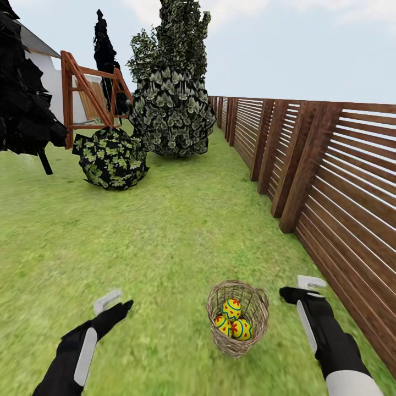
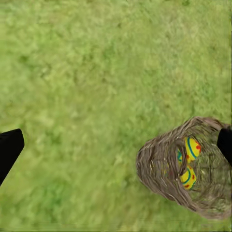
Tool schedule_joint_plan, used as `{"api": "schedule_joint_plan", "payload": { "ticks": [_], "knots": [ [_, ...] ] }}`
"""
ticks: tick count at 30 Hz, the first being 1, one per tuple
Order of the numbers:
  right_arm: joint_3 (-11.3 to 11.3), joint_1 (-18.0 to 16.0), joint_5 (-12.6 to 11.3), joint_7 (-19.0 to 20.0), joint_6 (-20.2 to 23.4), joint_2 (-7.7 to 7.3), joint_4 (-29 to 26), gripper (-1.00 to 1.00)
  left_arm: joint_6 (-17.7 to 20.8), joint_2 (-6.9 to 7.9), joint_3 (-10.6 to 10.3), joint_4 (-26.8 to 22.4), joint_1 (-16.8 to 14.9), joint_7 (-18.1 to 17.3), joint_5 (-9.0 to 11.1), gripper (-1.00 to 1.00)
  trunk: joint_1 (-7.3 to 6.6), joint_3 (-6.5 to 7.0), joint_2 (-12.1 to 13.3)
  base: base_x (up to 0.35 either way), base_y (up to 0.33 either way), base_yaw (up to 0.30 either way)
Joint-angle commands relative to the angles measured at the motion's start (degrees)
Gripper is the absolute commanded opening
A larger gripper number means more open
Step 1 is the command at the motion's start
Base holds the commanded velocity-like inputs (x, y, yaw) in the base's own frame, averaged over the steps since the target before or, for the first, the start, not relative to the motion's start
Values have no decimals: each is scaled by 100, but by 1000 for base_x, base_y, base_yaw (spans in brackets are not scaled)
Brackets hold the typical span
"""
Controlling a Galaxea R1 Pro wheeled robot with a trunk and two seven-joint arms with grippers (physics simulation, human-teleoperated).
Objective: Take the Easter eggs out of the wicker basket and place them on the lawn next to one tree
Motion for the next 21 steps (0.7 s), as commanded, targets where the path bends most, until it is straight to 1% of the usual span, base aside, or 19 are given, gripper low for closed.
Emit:
{"api": "schedule_joint_plan", "payload": {
  "ticks": [1, 3, 9, 15, 16, 17, 18, 21],
  "knots": [
    [-2, -72, -1, -5, 4, 2, -2, 100, -24, 0, -2, -143, 2, 1, 154, 100, 0, -2, 0, 0, 0, 0],
    [1, -160, -25, -10, -3, 5, 34, 100, -55, 11, -2, -258, 2, 10, 363, 100, 0, -2, 0, 0, 0, 0],
    [39, -189, 1, -12, -47, 23, 175, 100, -78, 28, -15, -206, 2, 19, 408, 100, 0, -2, 0, 0, 0, 0],
    [46, -192, -12, 0, -76, 25, 284, 100, -38, 1, -41, -253, 2, -45, 443, 100, 0, -2, 0, 0, 0, 0],
    [47, -192, -8, 5, -89, 31, 284, 100, -37, -6, -88, -269, 2, -50, 447, 100, 0, -2, 0, 0, 0, 0],
    [55, -192, 0, 5, -127, 34, 287, 100, -44, -10, -234, -315, 2, -55, 450, 100, 0, -2, 0, 0, 0, 0],
    [68, -192, 6, 8, -174, 33, 285, 100, -32, -1, -479, -418, 2, -60, 471, 100, 0, -2, 0, 0, 0, 0],
    [76, -192, 3, 29, -192, 36, 284, 100, -14, 6, -699, -503, 2, -74, 561, 100, 0, -2, 0, 0, 0, 0]
  ]
}}
